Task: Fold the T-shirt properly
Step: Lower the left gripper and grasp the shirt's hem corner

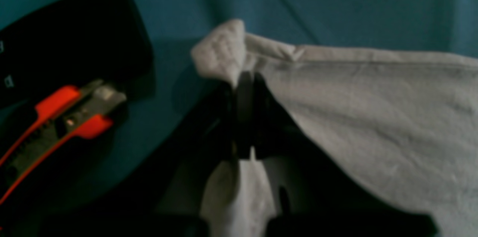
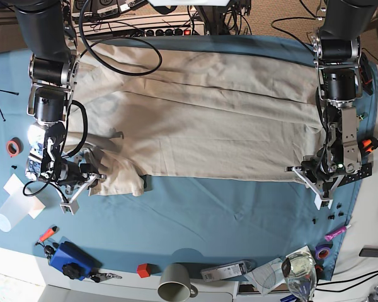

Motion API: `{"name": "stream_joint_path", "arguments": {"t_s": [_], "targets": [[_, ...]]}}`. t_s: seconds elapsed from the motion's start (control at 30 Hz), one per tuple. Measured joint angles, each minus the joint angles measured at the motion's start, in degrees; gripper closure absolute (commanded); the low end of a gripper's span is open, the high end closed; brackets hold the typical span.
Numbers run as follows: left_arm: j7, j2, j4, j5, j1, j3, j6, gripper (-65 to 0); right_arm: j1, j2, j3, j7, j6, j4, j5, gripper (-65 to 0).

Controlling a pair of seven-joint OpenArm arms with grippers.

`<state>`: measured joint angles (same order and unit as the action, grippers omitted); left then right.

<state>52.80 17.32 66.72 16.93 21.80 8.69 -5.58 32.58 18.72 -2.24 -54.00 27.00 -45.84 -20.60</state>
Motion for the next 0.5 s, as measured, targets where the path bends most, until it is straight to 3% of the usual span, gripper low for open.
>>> {"name": "stream_joint_path", "arguments": {"t_s": [0.23,0.5], "targets": [[0.4,0.0,0.2,0.0,0.0,0.0,-0.4,0.0,-0.3,-0.4,0.1,-2.8,-0.2,-4.0,1.5,0.0],[7.4,0.0,3.7,-0.1,1.8,0.0,-0.4,0.0,-0.4,-0.5,0.2,-5.2,0.0,-15.1,1.3,0.0]]}}
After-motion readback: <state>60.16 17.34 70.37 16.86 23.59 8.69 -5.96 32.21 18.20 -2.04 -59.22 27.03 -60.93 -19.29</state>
